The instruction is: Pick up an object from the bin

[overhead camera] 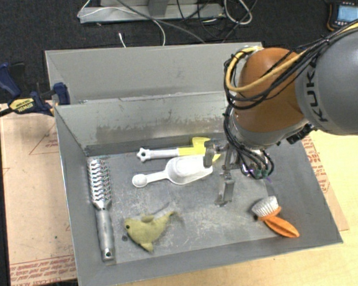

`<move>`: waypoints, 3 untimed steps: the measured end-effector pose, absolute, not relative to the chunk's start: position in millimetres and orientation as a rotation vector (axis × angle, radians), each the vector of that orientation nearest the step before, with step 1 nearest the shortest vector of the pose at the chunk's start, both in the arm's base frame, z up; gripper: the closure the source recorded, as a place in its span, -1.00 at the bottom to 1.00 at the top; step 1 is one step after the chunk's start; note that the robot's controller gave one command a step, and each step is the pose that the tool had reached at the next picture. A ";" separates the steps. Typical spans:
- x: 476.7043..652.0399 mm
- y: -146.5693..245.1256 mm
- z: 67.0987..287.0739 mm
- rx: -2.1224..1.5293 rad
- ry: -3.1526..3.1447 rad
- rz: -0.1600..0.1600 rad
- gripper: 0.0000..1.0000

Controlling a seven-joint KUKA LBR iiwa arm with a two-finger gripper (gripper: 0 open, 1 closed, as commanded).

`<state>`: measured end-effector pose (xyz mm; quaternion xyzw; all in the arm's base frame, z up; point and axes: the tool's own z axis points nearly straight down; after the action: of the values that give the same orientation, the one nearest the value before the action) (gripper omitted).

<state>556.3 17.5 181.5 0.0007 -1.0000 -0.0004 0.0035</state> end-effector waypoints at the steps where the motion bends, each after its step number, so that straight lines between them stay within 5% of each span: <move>1: 558.0 17.3 186.1 0.001 -3.143 -0.002 -1.00; 2: 644.8 52.7 80.4 0.378 -3.128 -0.003 -1.00; 3: 640.0 42.6 139.6 0.468 -3.118 -0.001 -1.00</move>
Offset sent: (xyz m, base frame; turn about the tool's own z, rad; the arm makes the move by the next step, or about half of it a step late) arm 0.0903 0.0369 -0.1115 -0.2549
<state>640.0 42.6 139.6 0.1484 -0.9889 -0.0004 -0.0057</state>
